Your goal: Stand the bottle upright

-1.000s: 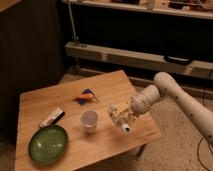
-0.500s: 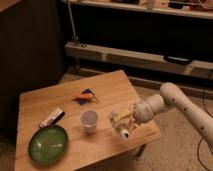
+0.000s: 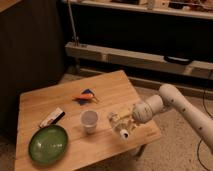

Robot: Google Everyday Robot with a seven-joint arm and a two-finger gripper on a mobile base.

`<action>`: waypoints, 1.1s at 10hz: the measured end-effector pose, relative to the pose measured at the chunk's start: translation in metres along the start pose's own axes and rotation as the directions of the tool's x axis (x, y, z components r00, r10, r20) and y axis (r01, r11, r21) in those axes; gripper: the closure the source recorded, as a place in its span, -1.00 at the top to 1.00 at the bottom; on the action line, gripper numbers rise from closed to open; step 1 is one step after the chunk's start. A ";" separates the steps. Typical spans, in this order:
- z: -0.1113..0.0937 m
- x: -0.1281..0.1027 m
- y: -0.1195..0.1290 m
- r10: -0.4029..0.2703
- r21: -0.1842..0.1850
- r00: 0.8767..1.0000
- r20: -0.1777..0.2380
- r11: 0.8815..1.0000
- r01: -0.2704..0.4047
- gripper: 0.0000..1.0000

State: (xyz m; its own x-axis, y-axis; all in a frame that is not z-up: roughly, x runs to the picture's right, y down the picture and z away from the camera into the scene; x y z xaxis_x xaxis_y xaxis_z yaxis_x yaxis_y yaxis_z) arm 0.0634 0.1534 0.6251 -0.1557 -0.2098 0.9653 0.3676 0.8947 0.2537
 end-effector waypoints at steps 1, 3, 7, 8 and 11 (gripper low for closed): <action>-0.009 0.008 0.000 -0.005 0.042 0.999 -0.047 0.999 0.007 -1.00; -0.024 0.021 -0.003 0.002 0.117 0.982 -0.191 0.993 0.021 -1.00; -0.017 0.021 -0.006 0.251 0.275 0.923 -0.291 0.946 -0.170 -1.00; -0.012 0.019 -0.003 0.337 0.312 0.904 -0.265 0.917 -0.250 -1.00; -0.004 0.020 -0.002 0.407 0.337 0.881 -0.240 0.886 -0.318 -1.00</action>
State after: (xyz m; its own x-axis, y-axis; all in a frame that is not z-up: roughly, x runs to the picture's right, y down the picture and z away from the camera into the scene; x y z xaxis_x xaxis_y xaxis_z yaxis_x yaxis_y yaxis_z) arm 0.0633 0.1456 0.6441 0.2326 0.0848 0.9689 0.0659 0.9925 -0.1027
